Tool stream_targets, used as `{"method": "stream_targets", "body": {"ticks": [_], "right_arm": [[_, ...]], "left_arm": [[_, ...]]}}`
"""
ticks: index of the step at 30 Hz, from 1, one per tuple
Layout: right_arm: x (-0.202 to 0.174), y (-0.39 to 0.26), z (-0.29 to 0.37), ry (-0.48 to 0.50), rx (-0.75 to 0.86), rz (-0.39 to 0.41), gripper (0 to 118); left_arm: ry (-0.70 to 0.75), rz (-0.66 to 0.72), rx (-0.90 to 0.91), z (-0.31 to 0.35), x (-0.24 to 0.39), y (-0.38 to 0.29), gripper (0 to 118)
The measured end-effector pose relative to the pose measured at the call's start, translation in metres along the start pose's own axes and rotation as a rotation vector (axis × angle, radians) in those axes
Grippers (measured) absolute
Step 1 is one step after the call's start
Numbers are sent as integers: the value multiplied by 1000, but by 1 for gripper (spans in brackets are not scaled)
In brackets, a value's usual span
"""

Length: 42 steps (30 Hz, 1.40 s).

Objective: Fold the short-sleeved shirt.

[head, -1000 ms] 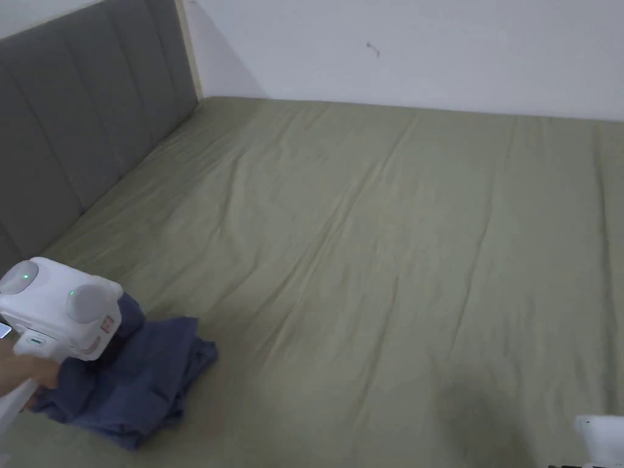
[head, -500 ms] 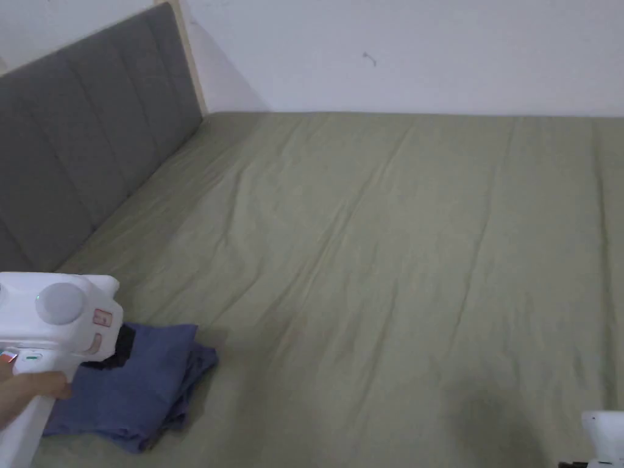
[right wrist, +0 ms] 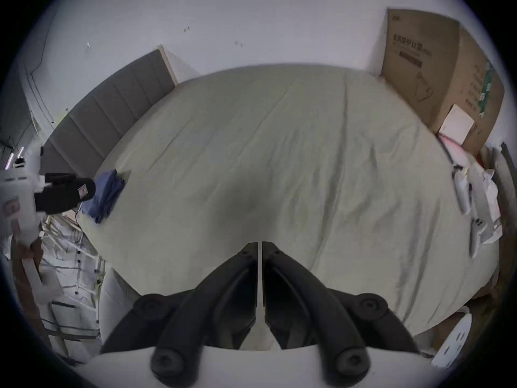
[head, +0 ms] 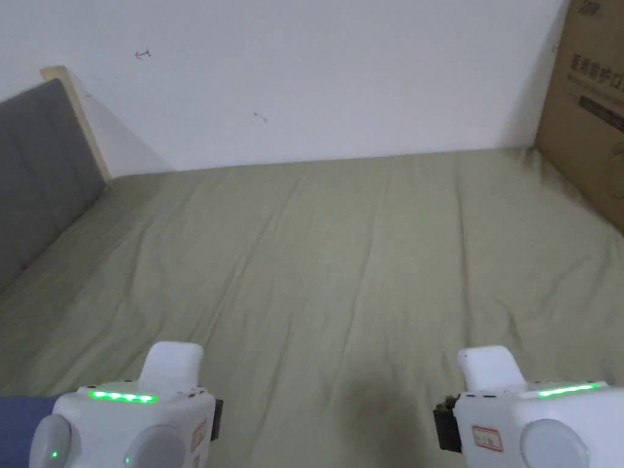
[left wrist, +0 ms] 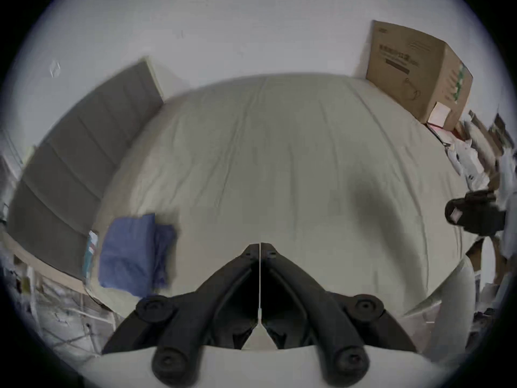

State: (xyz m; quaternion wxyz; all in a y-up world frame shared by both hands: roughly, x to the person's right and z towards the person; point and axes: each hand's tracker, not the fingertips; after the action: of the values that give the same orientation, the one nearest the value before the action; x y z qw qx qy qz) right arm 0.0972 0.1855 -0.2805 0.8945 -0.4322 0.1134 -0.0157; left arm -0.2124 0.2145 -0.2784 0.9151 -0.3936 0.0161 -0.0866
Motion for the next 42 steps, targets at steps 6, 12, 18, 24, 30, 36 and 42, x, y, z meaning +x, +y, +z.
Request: {"method": "stream_targets", "body": {"ticks": [6,12,18,24,30,36,42], "right_arm": [[-9,27,45,-101,214,29,3],[-15,46,84,-149,383,-36,3],[-15,54,120,-140,499,-90,3],[-30,61,143,-275,666,-13,33],[-37,60,142,-278,719,-22,118],[-41,61,142,-258,744,11,118],[-43,59,144,-273,776,30,118]], "left_arm": [[20,33,151,51,41,26,0],[25,120,265,79,60,39,0],[53,179,455,112,60,53,0],[157,173,562,132,61,69,28],[73,152,583,130,64,66,99],[80,136,601,131,66,67,100],[50,131,588,126,64,66,100]]}}
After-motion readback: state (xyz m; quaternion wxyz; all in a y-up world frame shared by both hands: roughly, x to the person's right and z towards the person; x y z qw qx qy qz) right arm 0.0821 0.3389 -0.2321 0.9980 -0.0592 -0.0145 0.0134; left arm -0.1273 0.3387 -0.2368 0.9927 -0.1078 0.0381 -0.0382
